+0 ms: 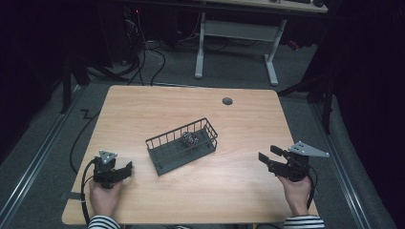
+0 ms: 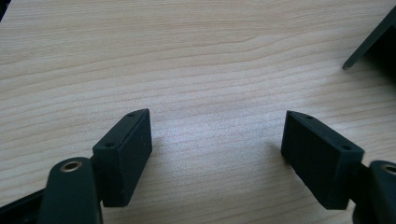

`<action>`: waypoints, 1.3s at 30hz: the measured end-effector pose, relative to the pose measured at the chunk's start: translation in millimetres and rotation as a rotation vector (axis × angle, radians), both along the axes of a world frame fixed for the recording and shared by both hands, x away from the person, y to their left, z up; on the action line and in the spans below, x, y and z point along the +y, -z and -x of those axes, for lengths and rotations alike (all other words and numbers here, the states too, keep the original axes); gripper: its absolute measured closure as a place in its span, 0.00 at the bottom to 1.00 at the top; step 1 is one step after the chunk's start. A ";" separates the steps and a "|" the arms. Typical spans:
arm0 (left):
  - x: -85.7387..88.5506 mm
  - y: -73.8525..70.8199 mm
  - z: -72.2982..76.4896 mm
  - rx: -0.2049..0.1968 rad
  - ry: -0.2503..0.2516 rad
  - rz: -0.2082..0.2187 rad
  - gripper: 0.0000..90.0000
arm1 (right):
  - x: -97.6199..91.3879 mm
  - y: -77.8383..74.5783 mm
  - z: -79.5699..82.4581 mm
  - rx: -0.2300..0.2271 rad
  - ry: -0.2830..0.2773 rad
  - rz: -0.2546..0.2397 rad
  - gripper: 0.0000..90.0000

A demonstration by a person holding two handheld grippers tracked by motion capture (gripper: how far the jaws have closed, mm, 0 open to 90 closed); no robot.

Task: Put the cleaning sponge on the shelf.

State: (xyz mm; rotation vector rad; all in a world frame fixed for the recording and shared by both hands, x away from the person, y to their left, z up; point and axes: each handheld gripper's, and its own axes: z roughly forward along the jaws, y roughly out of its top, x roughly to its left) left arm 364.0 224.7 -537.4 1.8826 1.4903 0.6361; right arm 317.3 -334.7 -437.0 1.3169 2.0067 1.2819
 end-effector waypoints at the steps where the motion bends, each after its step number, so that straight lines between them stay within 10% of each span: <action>1: 0.0 0.0 0.0 0.000 0.000 0.000 0.28 | 0.0 1.6 -0.1 0.001 0.000 0.001 0.40; 39: -0.3 -0.1 0.3 -0.002 0.012 -0.001 0.30 | 33.9 77.7 -19.0 0.137 0.016 0.070 0.41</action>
